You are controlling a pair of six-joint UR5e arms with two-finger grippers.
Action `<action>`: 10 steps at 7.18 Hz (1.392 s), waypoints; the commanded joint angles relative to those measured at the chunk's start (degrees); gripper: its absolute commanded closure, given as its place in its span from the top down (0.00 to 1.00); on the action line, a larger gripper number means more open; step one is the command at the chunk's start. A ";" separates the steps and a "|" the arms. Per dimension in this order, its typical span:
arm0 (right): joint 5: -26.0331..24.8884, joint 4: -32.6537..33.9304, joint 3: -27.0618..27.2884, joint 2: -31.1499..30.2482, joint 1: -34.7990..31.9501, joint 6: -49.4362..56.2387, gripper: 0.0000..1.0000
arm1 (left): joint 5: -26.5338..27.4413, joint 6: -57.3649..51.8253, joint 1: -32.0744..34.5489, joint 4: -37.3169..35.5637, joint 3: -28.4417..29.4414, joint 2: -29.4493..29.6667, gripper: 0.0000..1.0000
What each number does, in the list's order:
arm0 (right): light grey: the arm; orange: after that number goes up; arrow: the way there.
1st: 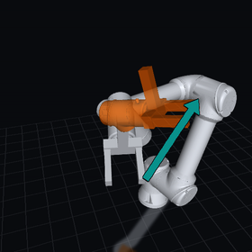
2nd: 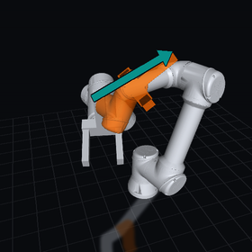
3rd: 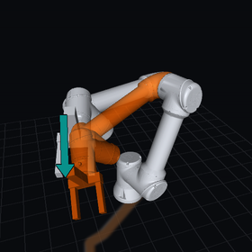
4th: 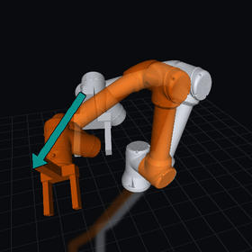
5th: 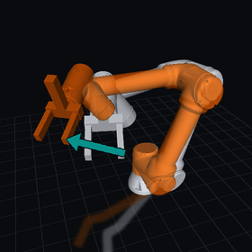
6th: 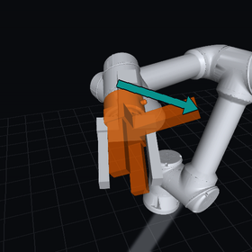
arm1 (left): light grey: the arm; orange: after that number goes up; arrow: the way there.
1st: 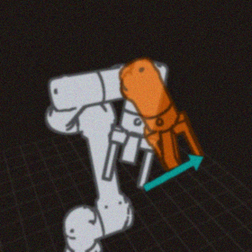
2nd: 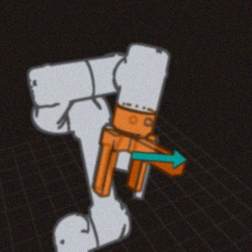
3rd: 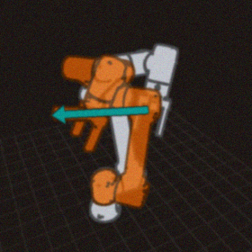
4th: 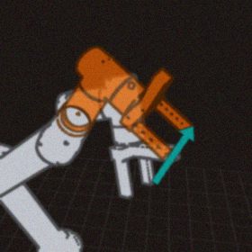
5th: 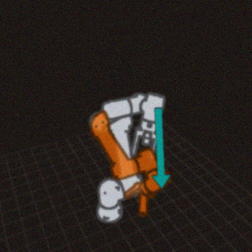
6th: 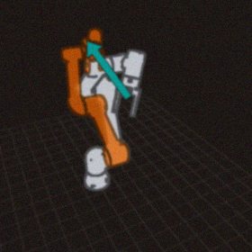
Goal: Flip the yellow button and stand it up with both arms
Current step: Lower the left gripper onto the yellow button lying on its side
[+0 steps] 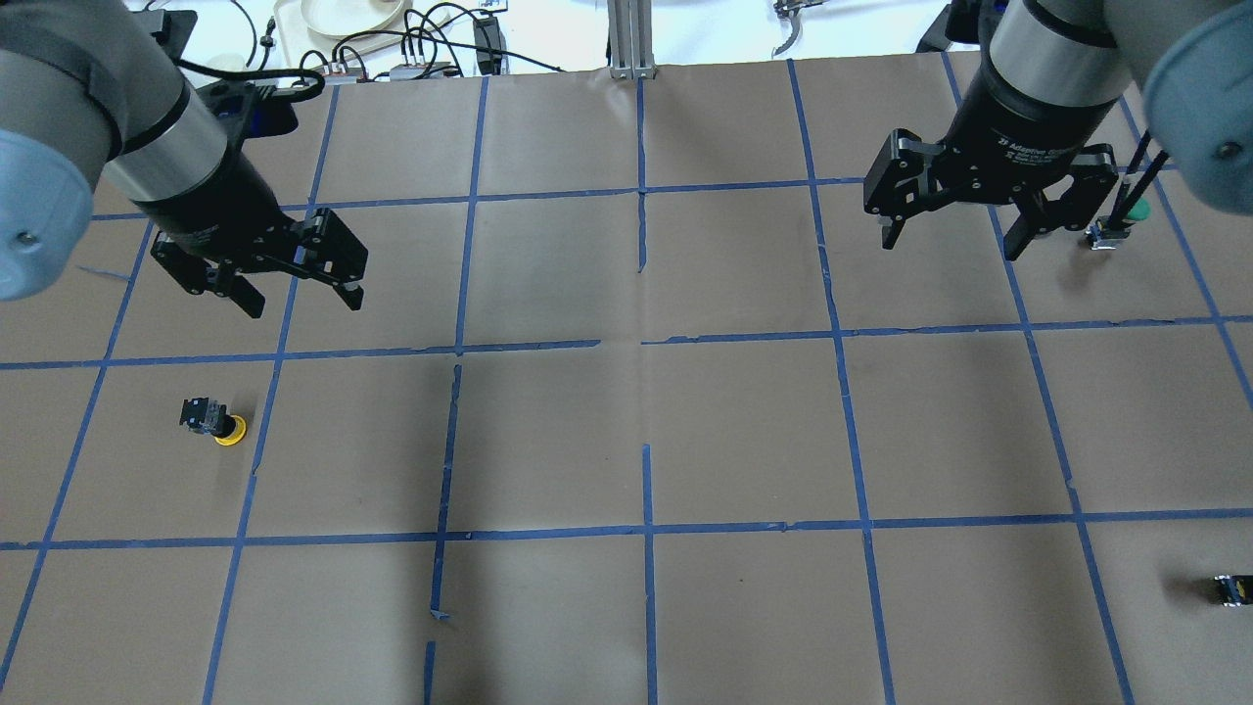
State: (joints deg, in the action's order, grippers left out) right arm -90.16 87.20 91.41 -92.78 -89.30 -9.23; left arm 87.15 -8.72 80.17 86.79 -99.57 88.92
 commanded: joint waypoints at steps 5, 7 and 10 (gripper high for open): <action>-0.63 0.86 0.00 0.32 0.17 0.00 1.00 | 0.12 -25.16 -19.76 -23.49 -15.30 6.42 0.99; -0.55 1.30 -0.09 0.32 0.79 0.00 1.00 | 0.38 -29.07 -22.42 -25.97 -16.62 8.55 0.99; -0.02 2.00 0.00 0.49 0.61 -0.18 1.00 | 5.57 -28.90 -22.69 -31.23 -19.70 11.17 0.97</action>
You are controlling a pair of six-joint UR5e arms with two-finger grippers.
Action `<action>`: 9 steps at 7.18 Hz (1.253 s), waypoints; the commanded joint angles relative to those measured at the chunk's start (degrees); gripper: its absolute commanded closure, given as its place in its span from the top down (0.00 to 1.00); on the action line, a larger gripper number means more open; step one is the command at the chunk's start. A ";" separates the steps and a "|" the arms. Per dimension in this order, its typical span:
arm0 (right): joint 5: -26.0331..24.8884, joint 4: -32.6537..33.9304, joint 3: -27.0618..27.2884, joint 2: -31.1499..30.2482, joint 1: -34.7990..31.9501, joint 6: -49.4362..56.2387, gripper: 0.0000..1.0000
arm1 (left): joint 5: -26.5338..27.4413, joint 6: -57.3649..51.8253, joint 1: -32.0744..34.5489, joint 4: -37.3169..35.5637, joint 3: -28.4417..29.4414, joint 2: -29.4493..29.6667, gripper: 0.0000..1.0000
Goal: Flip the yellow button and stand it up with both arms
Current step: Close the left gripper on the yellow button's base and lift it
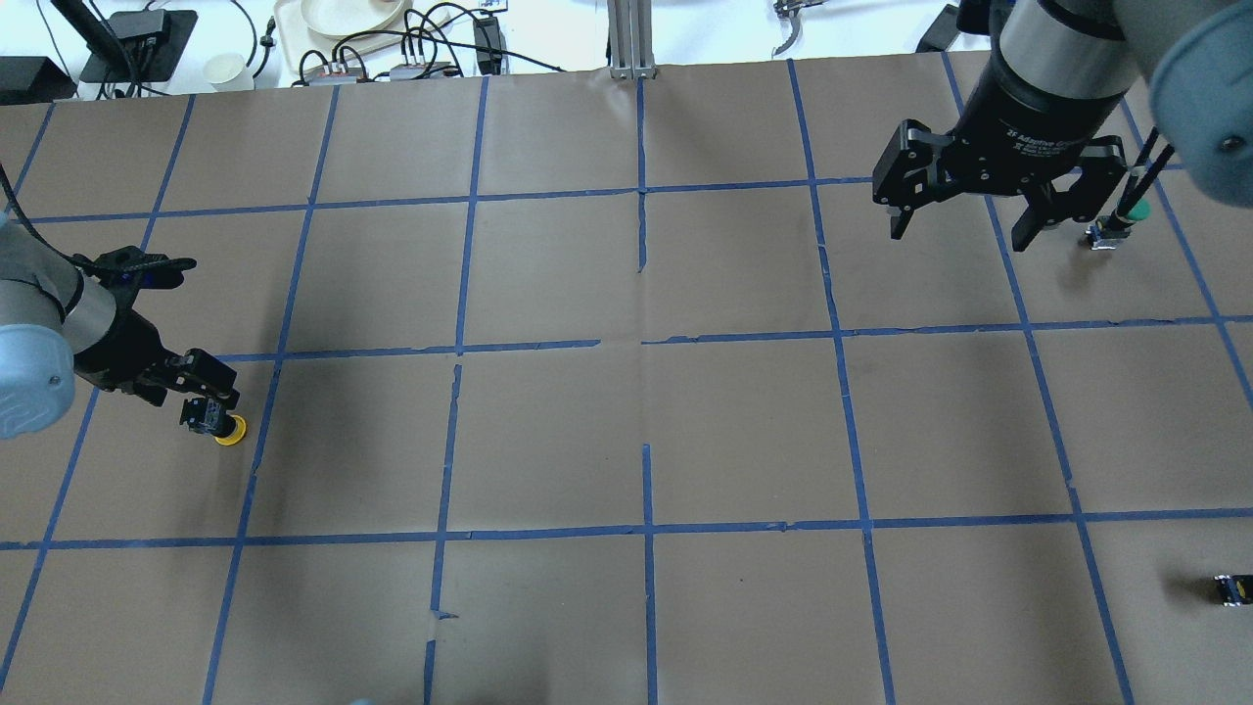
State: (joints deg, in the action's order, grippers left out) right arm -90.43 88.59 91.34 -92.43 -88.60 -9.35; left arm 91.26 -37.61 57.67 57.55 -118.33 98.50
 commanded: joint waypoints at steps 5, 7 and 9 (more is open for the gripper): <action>1.21 -0.08 -0.71 1.36 0.26 -0.41 1.00 | 1.64 0.25 -0.19 -2.53 -0.15 3.20 0.21; 2.62 1.68 -1.77 1.46 0.09 -0.24 1.00 | -2.54 0.25 -0.11 -2.01 -0.15 2.40 0.13; 5.85 2.20 -1.77 3.47 -0.78 -0.40 1.00 | -15.95 0.51 1.47 9.17 1.95 1.36 0.11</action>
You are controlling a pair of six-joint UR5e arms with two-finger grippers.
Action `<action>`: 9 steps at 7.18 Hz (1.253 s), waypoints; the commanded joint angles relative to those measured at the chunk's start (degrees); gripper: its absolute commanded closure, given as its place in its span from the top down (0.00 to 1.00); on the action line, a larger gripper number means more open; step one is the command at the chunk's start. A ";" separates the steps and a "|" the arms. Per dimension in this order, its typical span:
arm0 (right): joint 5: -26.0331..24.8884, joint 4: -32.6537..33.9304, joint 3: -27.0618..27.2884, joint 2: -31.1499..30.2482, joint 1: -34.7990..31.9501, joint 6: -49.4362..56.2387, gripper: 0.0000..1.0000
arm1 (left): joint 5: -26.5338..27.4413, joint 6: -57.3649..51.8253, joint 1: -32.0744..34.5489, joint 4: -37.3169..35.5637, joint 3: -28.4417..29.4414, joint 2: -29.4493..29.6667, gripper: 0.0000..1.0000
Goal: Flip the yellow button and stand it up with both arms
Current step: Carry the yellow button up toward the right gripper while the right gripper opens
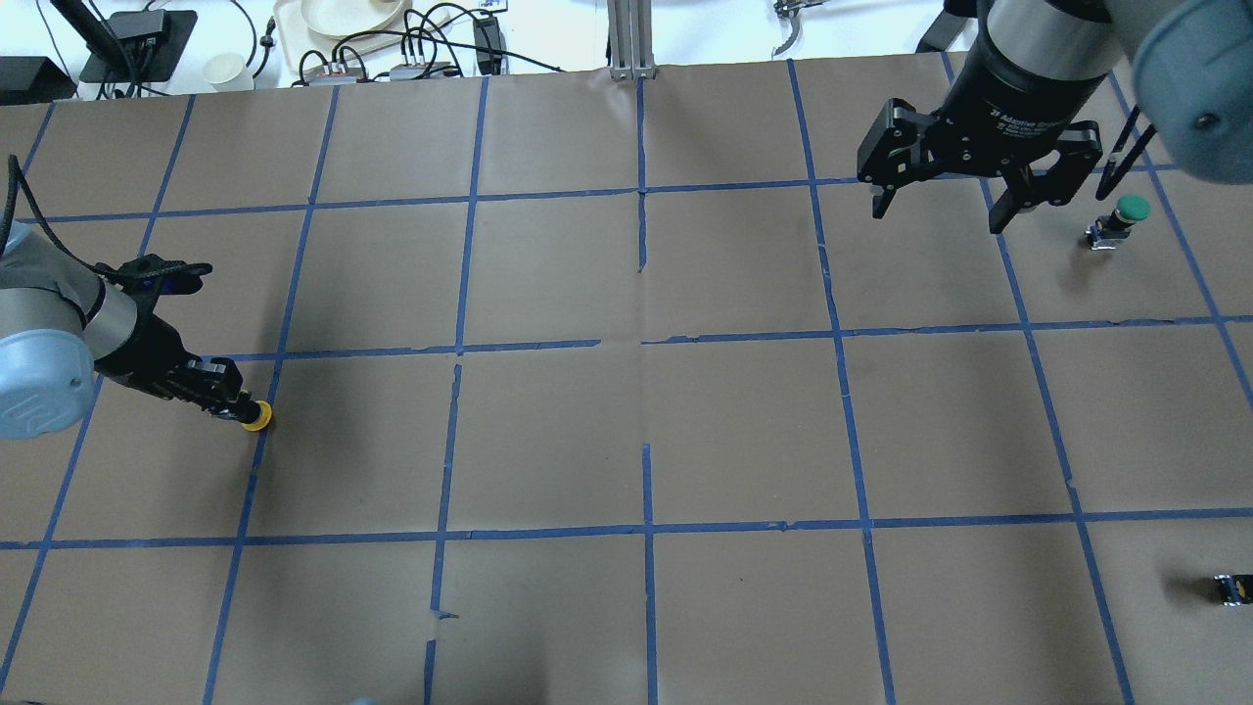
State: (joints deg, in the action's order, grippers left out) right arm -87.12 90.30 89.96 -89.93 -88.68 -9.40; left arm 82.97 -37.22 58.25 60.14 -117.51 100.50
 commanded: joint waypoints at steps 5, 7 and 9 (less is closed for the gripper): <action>12.03 2.60 -1.63 2.13 0.61 -14.03 1.00 | -46.95 0.03 21.13 27.13 0.78 -1.88 0.11; 17.85 -1.05 -0.67 1.87 2.97 -26.86 1.00 | -67.05 1.18 30.39 28.01 0.43 -0.31 0.11; 17.78 -9.51 -0.92 1.95 3.77 -27.50 1.00 | -81.58 4.24 37.87 28.02 0.52 -1.52 0.11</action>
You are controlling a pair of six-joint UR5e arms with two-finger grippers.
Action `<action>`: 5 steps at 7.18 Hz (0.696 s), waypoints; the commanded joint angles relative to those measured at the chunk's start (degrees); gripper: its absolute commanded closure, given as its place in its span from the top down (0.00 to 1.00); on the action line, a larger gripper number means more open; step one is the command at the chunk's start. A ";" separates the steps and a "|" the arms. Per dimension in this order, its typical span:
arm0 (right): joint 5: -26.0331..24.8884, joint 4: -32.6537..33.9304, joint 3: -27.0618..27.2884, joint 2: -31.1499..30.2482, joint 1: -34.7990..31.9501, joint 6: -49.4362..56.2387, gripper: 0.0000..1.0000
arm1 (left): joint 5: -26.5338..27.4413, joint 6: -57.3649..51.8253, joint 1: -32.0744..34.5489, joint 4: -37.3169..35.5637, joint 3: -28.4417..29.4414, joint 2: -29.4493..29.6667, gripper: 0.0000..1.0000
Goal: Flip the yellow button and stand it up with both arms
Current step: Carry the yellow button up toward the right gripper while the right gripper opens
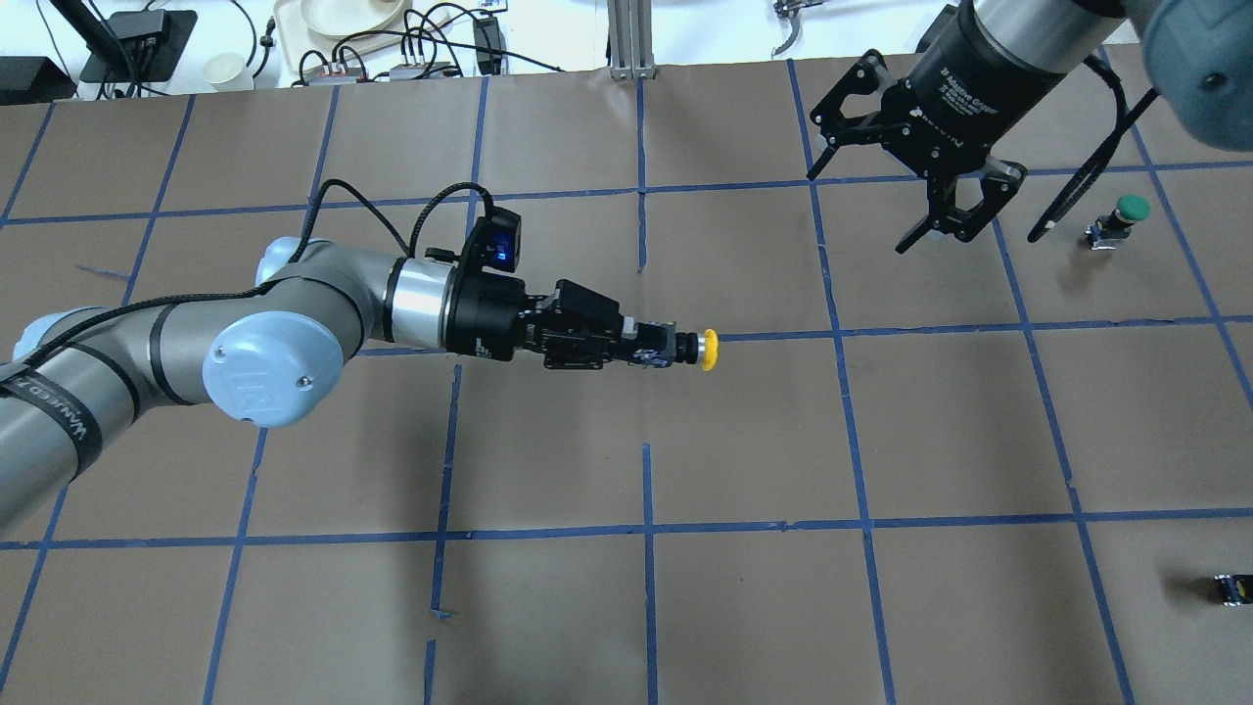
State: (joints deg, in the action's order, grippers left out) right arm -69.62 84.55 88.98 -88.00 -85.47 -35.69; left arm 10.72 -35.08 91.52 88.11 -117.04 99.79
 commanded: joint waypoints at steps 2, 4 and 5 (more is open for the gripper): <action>0.54 -7.82 -0.56 -0.15 1.61 -2.63 1.00 | -20.00 2.65 8.66 -0.13 0.23 -0.74 0.11; 0.90 -7.91 -2.83 -0.59 2.14 -2.71 1.00 | -23.70 2.12 9.29 -0.22 0.05 -0.65 0.08; 0.46 -13.48 -5.19 -0.85 2.15 -2.80 1.00 | -25.03 2.12 9.29 -0.22 -0.03 -0.65 0.03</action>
State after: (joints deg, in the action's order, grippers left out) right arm -68.81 75.41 86.29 -88.52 -83.42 -38.36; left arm -11.90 -32.86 100.65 87.93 -116.99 99.10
